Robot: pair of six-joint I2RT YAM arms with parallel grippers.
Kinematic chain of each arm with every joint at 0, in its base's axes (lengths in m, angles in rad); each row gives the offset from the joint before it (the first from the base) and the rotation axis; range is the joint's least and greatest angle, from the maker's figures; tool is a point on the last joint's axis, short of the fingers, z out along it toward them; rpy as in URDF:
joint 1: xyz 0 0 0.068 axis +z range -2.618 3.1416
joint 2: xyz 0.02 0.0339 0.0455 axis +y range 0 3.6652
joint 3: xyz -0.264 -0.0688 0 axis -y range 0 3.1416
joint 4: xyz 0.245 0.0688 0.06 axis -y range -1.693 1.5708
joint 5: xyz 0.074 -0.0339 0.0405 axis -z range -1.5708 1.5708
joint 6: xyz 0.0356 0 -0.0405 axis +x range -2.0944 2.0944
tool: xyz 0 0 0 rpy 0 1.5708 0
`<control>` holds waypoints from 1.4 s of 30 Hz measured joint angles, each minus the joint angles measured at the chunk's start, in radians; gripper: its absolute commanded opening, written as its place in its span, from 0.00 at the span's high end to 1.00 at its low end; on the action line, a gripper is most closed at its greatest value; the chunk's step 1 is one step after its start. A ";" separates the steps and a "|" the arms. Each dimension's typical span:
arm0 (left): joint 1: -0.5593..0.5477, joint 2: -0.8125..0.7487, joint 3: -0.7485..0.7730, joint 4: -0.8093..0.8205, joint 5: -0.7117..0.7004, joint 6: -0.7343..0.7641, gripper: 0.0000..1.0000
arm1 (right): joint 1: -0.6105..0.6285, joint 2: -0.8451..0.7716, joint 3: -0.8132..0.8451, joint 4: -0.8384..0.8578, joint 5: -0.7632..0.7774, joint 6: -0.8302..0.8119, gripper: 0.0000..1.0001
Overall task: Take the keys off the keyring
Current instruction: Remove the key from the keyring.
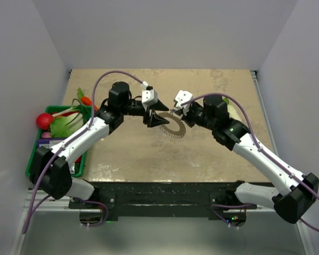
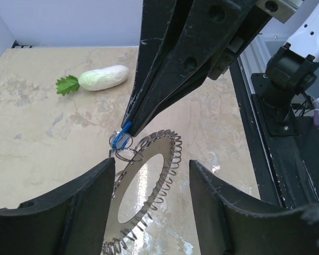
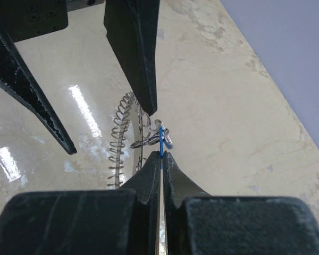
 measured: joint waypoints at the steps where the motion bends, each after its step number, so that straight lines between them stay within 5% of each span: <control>1: -0.002 0.004 0.000 0.005 -0.009 -0.010 0.42 | 0.000 0.000 0.000 0.004 0.013 0.004 1.00; 11: -0.027 0.047 -0.001 0.071 -0.079 -0.074 0.56 | 0.000 0.001 0.000 0.033 0.059 0.026 1.00; 42: -0.044 0.107 -0.001 0.129 -0.227 -0.222 0.59 | -0.004 0.025 -0.017 0.055 0.101 0.029 1.00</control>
